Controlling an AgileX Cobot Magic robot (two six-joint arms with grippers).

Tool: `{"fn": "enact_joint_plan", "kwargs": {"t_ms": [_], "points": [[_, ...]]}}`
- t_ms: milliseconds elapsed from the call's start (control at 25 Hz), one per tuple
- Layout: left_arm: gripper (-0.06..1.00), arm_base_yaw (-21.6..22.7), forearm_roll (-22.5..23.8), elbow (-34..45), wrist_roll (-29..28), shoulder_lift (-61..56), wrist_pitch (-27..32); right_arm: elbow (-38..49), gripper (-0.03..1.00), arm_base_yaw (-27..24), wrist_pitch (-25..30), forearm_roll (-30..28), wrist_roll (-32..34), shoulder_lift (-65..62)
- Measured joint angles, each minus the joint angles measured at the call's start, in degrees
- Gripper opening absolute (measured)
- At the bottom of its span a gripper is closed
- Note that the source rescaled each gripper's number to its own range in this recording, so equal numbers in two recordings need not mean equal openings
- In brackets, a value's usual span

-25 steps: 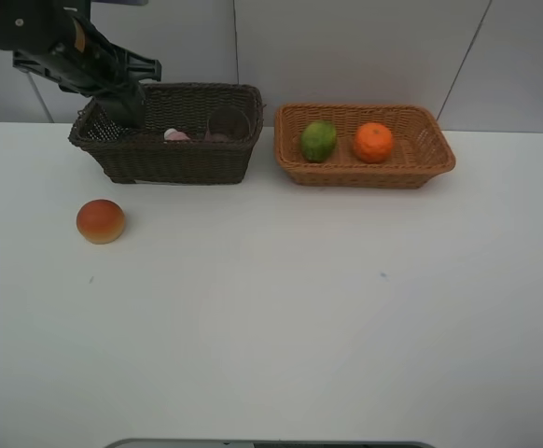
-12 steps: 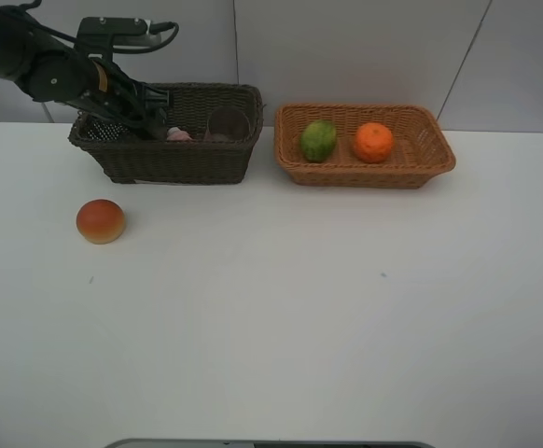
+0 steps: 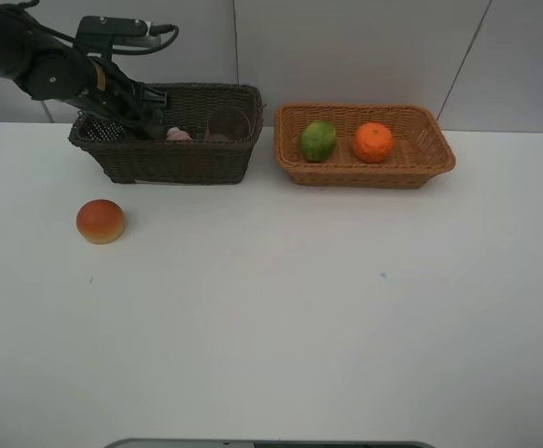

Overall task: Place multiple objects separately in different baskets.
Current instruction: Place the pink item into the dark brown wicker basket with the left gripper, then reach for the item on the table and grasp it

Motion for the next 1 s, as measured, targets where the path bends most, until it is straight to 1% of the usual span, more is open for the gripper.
{"fn": "enact_joint_plan", "kwargs": {"t_ms": [40, 80, 160, 240, 320, 400, 600, 720, 840, 1000], "points": [[0.42, 0.1, -0.2, 0.0, 0.0, 0.0, 0.2, 0.0, 0.55, 0.0, 0.0, 0.0, 0.0, 0.0], [0.46, 0.1, -0.5, 0.0, 0.0, 0.0, 0.6, 0.0, 0.55, 0.0, 0.0, 0.0, 0.0, 0.0], [0.63, 0.1, -1.4, -0.1, 0.0, -0.1, 0.8, 0.0, 0.55, 0.0, 0.0, 0.0, 0.0, 0.0], [0.81, 0.1, -2.6, -0.1, 0.0, -0.4, 1.2, 0.0, 0.55, 0.0, 0.0, 0.0, 0.0, 0.0], [0.89, 0.1, -3.8, -0.1, 0.0, -1.1, 1.5, 0.0, 0.55, 0.0, 0.0, 0.0, 0.0, 0.0], [0.91, 0.1, -4.6, -0.1, 0.0, -2.3, 2.1, 0.0, 0.55, 0.0, 0.0, 0.0, 0.0, 0.0], [0.92, 0.1, -5.6, -0.1, 0.0, -7.0, 4.9, 0.0, 0.55, 0.0, 0.0, 0.0, 0.0, 0.0], [0.92, 0.1, -5.8, -0.1, 0.0, -10.0, 8.5, 0.0, 0.55, 0.0, 0.0, 0.0, 0.0, 0.0], [0.92, 0.0, -6.0, 0.1, 0.0, -13.0, 13.6, 0.0, 0.55, 0.0, 0.0, 0.0, 0.0, 0.0], [0.92, 0.0, -7.0, 4.0, 0.0, -17.1, 14.5, 0.0, 0.55, 0.0, 0.0, 0.0, 0.0, 0.0]]}}
